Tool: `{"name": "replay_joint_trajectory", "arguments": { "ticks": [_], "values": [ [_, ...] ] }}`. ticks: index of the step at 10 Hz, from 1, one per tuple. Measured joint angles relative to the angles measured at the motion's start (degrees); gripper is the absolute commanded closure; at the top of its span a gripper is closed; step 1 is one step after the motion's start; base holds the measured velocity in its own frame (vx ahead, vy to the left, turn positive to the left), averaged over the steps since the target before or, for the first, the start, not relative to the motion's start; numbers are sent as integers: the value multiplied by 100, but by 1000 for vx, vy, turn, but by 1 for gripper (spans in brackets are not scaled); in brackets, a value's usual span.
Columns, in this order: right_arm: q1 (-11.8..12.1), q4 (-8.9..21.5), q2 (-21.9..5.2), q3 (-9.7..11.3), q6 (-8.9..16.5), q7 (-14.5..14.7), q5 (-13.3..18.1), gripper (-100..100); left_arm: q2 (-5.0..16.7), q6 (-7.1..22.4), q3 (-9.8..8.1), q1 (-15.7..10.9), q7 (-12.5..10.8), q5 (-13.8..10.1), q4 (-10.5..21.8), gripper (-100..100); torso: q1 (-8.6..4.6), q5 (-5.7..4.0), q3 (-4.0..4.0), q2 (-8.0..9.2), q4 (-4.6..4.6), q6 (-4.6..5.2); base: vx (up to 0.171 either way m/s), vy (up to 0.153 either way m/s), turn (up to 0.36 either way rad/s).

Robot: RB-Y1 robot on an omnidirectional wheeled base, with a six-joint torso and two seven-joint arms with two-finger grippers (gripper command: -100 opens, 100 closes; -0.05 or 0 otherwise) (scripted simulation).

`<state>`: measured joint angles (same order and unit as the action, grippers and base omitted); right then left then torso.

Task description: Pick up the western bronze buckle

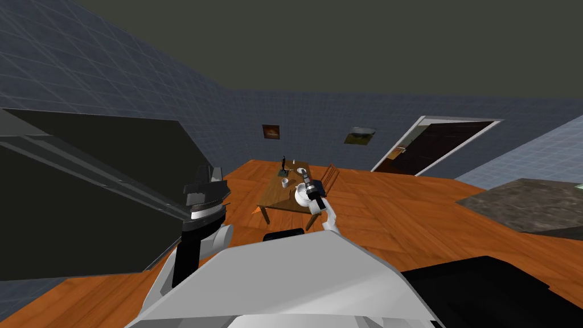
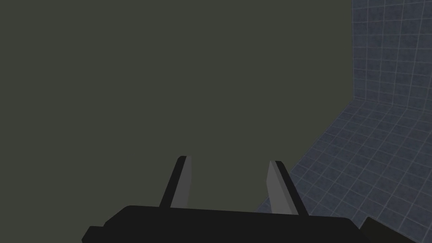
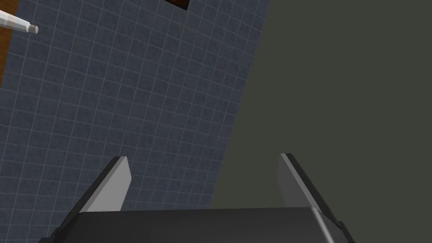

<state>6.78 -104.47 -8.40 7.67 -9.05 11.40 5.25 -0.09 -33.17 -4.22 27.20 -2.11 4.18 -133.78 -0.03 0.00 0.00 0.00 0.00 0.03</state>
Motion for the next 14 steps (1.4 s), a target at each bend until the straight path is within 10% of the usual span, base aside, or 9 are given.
{"name": "replay_joint_trajectory", "arguments": {
  "ticks": [14],
  "values": [
    [-1515, 2116, 73, 273, 1924, 1536, 57, -100, 0, 0, 0, 0, 0, 0, 0, 0, 3, 1, 1, 1, 0, 0, -9, -8, 87]
  ]
}}
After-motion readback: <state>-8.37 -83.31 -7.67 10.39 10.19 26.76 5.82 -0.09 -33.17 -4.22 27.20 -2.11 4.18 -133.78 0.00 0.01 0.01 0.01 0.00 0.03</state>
